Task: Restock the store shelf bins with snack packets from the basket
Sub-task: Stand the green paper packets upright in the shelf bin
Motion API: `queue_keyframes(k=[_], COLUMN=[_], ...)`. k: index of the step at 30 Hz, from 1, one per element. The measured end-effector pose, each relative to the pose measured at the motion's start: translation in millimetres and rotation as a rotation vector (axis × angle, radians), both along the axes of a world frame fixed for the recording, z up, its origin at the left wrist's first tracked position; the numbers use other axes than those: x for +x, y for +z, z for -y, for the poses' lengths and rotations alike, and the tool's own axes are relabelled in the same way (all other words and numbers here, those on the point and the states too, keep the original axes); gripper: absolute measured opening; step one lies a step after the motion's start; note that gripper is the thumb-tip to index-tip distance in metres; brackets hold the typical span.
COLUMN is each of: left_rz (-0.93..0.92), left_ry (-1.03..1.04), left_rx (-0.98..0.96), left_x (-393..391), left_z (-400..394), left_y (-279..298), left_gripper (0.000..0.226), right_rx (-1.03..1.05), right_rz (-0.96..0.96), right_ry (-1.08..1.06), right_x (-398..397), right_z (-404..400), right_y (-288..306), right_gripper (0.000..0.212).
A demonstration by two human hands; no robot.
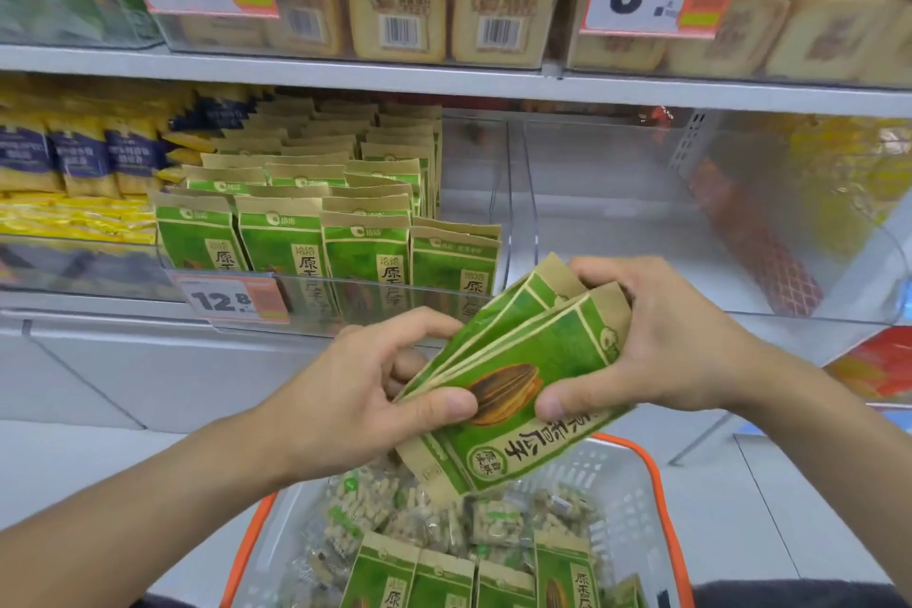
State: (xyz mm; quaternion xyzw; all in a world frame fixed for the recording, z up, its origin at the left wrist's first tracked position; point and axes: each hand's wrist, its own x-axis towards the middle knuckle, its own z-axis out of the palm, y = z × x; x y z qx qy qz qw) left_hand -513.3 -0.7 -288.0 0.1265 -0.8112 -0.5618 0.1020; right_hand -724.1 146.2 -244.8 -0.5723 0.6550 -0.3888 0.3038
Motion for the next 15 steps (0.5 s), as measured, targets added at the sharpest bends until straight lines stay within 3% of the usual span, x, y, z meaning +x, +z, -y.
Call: queue_keyframes(k=[4,8,12,15], left_rz=[0.008,0.015,-0.024,-0.181], left_ry=[-0.024,-0.027,0.037,0.199], left_rx=[0.060,0.062,0.089,0.158], left_x=[7.6,14.3,15.9,12.2], left_z=[-3.8,0.0,4.3,8.5], left_y=[9.8,10.0,9.6,7.9], left_gripper=[0.053,0.069,0.064,0.045], right_rx=[0.024,0.021,0.023,-0.035], right_rz=[0.067,0.139,0.283,0.326], right_ry=[0.055,0.084,0.179,0.141], right_x=[2.7,6.8,11.9,12.3], right_z=[0.3,6.7,12.2,14.8], right_y=[6.3,-7.7,-18.3,-19.6], right_gripper=[0.042,0.045,0.043,0.044])
